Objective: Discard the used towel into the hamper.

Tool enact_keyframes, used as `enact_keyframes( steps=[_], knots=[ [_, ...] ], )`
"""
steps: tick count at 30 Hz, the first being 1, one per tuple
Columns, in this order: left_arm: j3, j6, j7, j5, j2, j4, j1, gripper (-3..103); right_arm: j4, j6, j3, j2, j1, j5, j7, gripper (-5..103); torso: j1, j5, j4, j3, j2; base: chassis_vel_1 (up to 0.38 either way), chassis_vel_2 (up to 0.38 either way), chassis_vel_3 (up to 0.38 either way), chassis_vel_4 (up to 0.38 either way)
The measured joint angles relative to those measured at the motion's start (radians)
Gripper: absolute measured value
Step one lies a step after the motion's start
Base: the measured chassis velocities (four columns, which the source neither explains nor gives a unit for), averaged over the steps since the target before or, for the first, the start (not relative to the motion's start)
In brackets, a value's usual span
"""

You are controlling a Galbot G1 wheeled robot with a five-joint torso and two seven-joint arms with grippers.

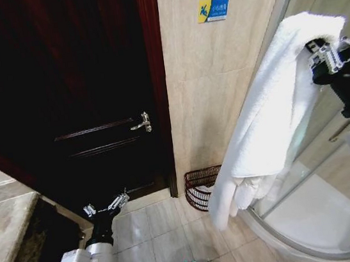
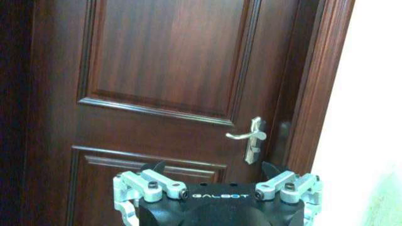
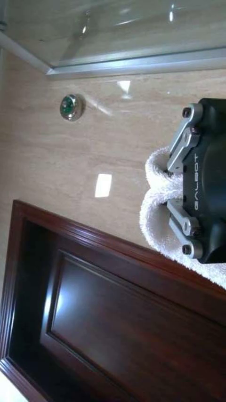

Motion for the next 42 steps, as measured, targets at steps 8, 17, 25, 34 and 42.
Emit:
enact_keyframes(
  steps=[8,17,25,34,42],
  knots=[
    [0.0,0.0,0.0,0.0,0.0,0.0,0.0,100,-0.001,0.0,0.0,0.0,0.0,0.0,0.0,5,0.002,0.0,0.0006,0.001,-0.001,-0.108,0.124,0.126,-0.111],
    [0.0,0.0,0.0,0.0,0.0,0.0,0.0,100,0.0,0.0,0.0,0.0,0.0,0.0,0.0,5,0.0,-0.0001,0.0,0.0,0.0,0.013,-0.014,-0.007,0.022],
    [0.0,0.0,0.0,0.0,0.0,0.0,0.0,100,0.0,0.0,0.0,0.0,0.0,0.0,0.0,5,0.001,0.0001,0.0002,0.0,0.0,0.007,-0.008,-0.004,0.005],
    [0.0,0.0,0.0,0.0,0.0,0.0,0.0,100,0.0,0.0,0.0,0.0,0.0,0.0,0.0,5,0.001,0.0,0.0002,0.0,0.0,0.0,0.0,0.0,0.0],
    [0.0,0.0,0.0,0.0,0.0,0.0,0.0,100,0.0,0.0,0.0,0.0,0.0,0.0,0.0,5,0.001,0.0,0.0002,0.0,0.0,0.0,0.0,0.0,0.0]
  ],
)
